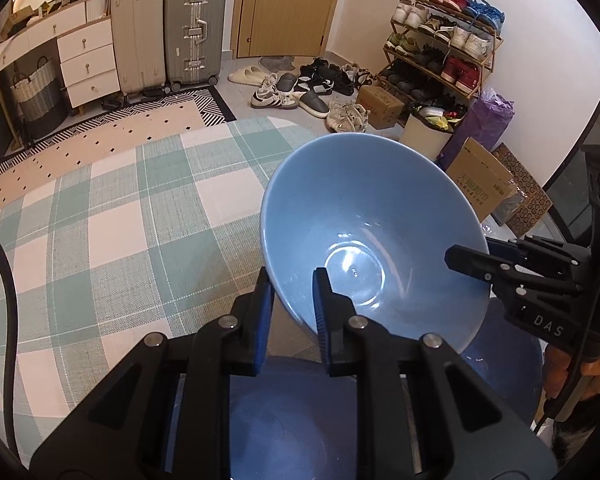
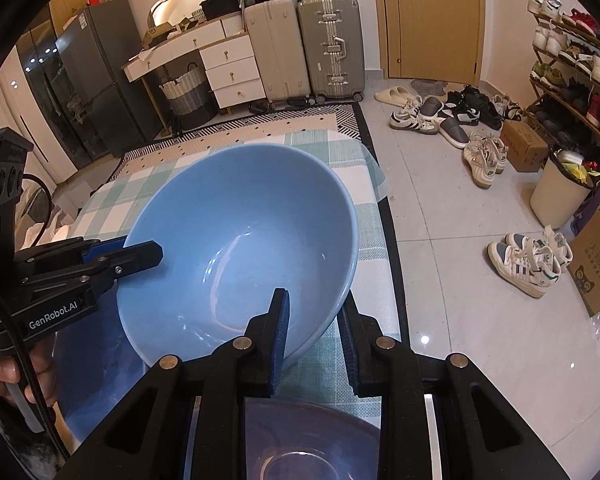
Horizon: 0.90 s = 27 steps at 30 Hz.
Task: Organize plates and bowls
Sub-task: 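Lift the light-blue bowl with both tools above the other bowls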
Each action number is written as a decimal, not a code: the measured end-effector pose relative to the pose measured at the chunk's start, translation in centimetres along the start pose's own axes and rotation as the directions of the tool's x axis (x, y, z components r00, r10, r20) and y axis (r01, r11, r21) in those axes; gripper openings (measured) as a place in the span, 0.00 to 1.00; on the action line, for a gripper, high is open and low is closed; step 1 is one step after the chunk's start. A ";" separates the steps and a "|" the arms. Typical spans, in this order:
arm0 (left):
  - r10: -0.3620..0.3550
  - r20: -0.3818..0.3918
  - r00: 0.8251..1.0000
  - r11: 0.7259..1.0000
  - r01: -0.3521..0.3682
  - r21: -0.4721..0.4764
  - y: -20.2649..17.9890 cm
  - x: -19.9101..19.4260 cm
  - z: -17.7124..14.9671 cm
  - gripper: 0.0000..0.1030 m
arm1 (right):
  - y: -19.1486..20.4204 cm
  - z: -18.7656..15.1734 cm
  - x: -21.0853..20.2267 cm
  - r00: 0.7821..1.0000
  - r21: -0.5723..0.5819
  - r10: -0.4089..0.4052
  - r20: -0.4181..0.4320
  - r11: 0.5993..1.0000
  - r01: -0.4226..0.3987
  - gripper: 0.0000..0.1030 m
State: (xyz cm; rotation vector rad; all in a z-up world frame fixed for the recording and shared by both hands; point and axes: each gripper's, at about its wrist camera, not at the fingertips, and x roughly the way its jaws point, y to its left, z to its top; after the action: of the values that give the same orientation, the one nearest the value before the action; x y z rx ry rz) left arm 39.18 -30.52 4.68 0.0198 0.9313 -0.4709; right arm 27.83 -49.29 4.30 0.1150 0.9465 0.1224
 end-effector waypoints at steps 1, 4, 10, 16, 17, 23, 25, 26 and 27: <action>0.001 0.004 1.000 1.000 -0.001 0.002 -0.2 -0.3 0.0 0.16 | 0.0 0.0 -0.4 1.000 0.001 0.002 0.007 1.000 -0.002 0.24; 0.000 0.021 1.000 1.000 0.000 0.004 -0.6 -1.6 -0.1 0.16 | 0.3 0.1 -1.6 1.000 -0.006 -0.001 0.029 1.000 0.001 0.24; 0.004 0.056 0.998 1.000 -0.004 -0.002 -1.0 -4.8 -0.2 0.16 | 1.3 0.3 -3.9 0.998 -0.015 0.000 0.066 1.000 0.001 0.24; 0.014 0.100 0.995 1.000 -0.014 -0.006 -1.4 -8.9 -0.9 0.16 | 2.8 -0.1 -6.4 0.995 -0.028 0.017 0.103 1.000 -0.014 0.24; 0.016 0.105 0.994 1.000 -0.016 -0.005 -1.6 -9.5 -1.1 0.16 | 3.1 -0.1 -6.7 0.994 -0.030 0.018 0.107 0.999 -0.015 0.24; 0.024 0.135 0.991 1.000 -0.022 -0.012 -1.9 -13.4 -2.7 0.16 | 4.9 -0.9 -9.2 0.990 -0.050 0.031 0.136 0.998 -0.024 0.24; 0.027 0.143 0.989 1.000 -0.025 -0.016 -2.0 -14.6 -3.3 0.16 | 5.4 -1.3 -10.0 0.989 -0.055 0.040 0.145 0.998 -0.033 0.24; 0.030 0.148 0.989 0.999 -0.028 -0.017 -2.0 -15.3 -3.7 0.16 | 5.8 -1.5 -10.4 0.988 -0.058 0.045 0.149 0.998 -0.036 0.24; 0.032 0.153 0.988 0.999 -0.029 -0.021 -1.9 -15.9 -4.1 0.16 | 6.1 -1.7 -10.6 0.987 -0.062 0.048 0.151 0.997 -0.039 0.24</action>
State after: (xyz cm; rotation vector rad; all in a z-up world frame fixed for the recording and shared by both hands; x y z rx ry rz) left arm 27.25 -25.31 14.85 -0.0189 0.7829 -0.4288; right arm 20.02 -44.87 12.74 0.0896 0.7870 0.1793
